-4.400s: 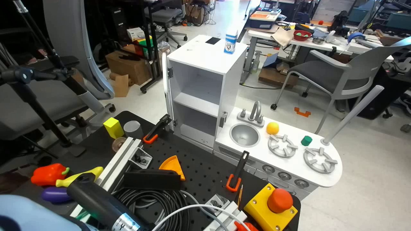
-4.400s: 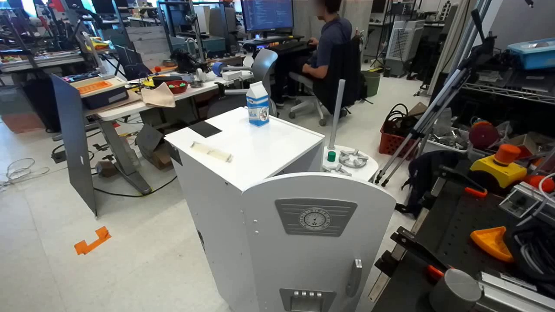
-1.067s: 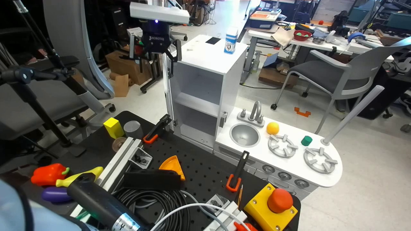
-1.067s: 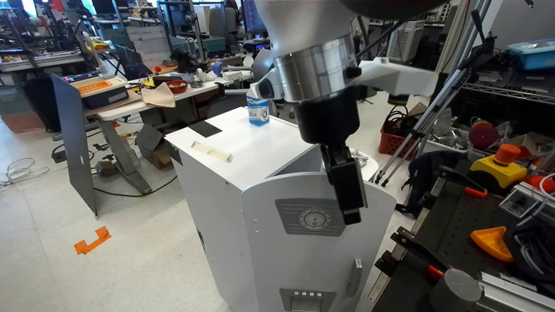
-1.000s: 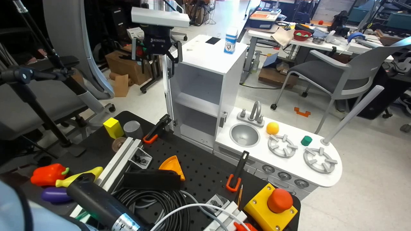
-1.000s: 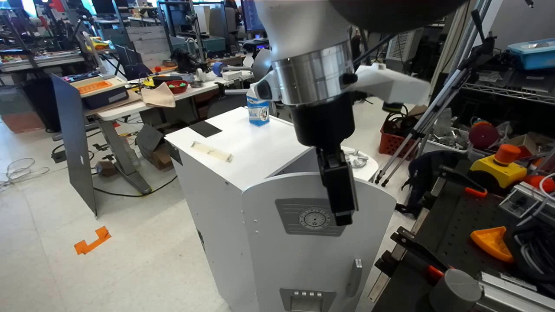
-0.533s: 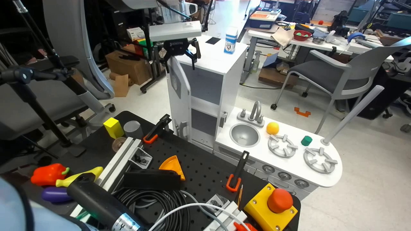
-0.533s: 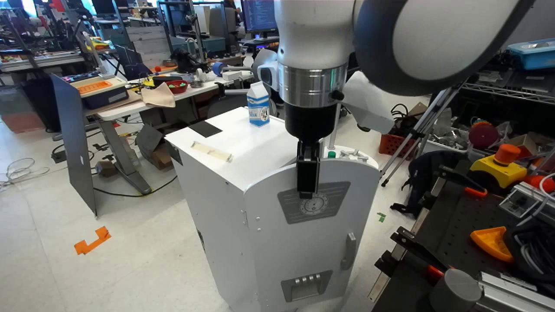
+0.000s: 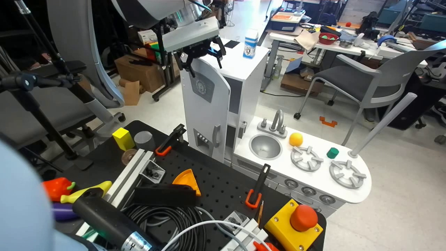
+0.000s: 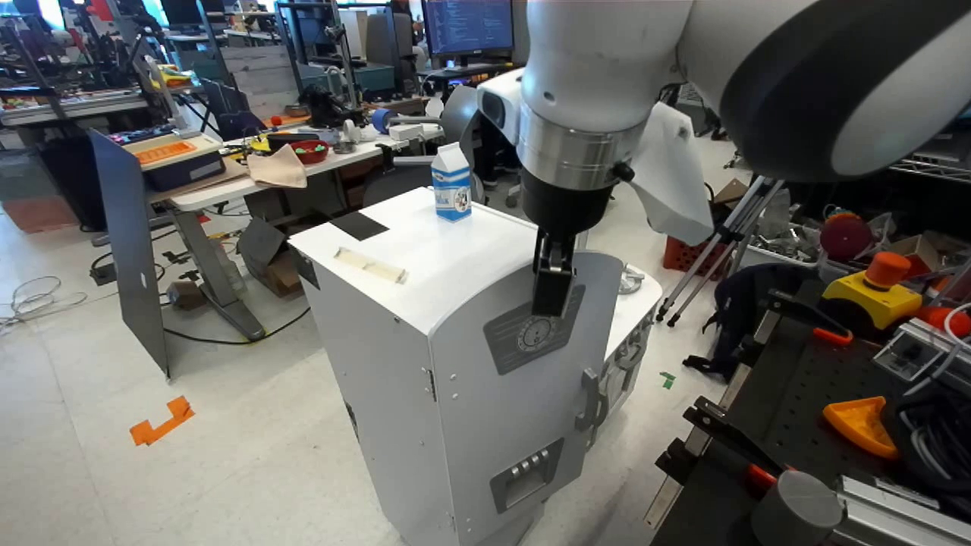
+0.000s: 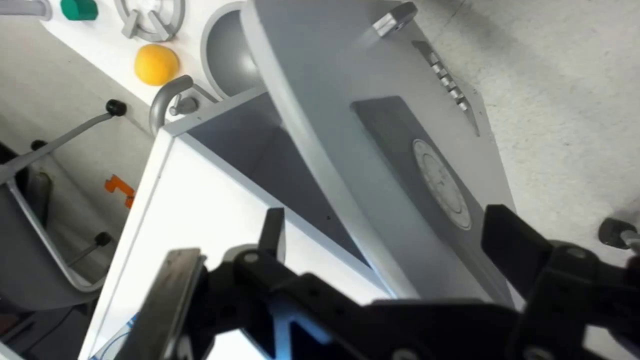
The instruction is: Close the door of the cabinet.
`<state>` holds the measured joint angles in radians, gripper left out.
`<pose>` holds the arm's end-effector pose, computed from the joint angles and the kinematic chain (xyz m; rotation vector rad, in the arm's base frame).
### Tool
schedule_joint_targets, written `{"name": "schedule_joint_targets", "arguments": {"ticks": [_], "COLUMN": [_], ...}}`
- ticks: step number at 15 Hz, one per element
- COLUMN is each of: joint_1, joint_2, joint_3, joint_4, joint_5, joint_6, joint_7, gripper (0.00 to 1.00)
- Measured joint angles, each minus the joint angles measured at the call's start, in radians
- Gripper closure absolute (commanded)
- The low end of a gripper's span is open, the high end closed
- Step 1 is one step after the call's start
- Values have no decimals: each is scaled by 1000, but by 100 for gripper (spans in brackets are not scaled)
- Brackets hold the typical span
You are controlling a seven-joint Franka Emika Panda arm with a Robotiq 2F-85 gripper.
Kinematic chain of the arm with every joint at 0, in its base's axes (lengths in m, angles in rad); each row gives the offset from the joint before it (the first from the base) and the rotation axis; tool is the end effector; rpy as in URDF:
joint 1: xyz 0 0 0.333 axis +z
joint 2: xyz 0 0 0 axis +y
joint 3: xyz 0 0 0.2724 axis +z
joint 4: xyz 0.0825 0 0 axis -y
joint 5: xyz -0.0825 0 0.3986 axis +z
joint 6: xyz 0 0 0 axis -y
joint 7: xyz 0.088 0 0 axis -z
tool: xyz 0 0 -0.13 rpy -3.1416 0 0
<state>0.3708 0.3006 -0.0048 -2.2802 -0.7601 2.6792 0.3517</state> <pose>0.4962 0.2053 0.1513 2.6506 0.9462 0.3054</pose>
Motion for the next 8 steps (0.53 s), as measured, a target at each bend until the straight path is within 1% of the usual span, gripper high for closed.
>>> {"name": "schedule_joint_targets", "arguments": {"ticks": [3, 6, 8], "joint_1": [39, 59, 60], "joint_2": [-43, -82, -100], "joint_3": [-49, -81, -89], "joint_4": [-40, -63, -70], "joint_5": [-216, -449, -553], "joint_6": [6, 6, 6], "joint_7": [196, 400, 506], "gripper": [0, 0, 0]}}
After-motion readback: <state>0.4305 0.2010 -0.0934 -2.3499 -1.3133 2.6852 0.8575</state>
